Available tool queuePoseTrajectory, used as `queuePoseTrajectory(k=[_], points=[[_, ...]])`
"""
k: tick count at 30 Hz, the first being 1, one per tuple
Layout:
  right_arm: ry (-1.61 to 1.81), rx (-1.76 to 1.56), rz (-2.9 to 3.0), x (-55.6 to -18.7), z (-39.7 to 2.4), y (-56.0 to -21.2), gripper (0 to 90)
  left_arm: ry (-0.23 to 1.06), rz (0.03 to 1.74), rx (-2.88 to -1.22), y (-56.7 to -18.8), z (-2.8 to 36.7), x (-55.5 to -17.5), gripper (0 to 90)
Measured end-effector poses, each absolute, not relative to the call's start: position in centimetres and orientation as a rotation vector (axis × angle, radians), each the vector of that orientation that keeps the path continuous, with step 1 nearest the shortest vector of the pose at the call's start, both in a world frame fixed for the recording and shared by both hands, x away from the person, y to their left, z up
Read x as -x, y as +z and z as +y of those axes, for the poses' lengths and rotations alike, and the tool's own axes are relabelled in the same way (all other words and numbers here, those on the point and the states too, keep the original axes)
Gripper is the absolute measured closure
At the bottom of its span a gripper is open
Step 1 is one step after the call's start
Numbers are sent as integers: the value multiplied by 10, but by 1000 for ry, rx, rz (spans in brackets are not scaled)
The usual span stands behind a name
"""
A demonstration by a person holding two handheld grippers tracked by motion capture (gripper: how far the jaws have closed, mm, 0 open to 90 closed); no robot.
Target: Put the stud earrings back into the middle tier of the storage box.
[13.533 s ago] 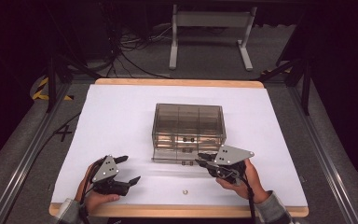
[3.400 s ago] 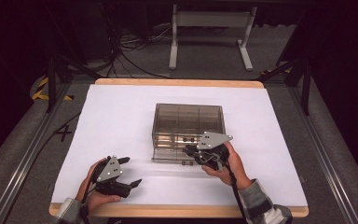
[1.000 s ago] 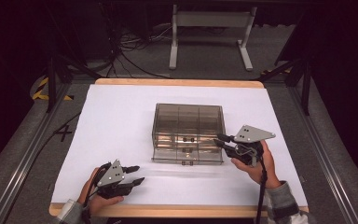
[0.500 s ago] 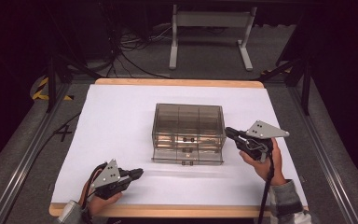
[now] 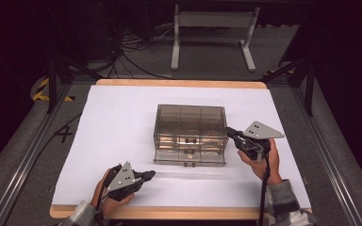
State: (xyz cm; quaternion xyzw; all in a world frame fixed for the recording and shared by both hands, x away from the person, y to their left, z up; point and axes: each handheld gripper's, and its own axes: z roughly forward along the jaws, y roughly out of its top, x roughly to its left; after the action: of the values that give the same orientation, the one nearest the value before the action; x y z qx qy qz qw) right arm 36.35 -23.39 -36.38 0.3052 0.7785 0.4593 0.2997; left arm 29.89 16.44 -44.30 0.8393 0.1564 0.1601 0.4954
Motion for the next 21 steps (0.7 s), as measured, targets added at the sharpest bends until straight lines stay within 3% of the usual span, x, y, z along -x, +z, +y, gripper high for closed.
queuePoseTrajectory(k=[21], points=[[1172, -815, 2082, -368, -232, -373, 889, 398, 362, -2069, -449, 122, -309, 900]])
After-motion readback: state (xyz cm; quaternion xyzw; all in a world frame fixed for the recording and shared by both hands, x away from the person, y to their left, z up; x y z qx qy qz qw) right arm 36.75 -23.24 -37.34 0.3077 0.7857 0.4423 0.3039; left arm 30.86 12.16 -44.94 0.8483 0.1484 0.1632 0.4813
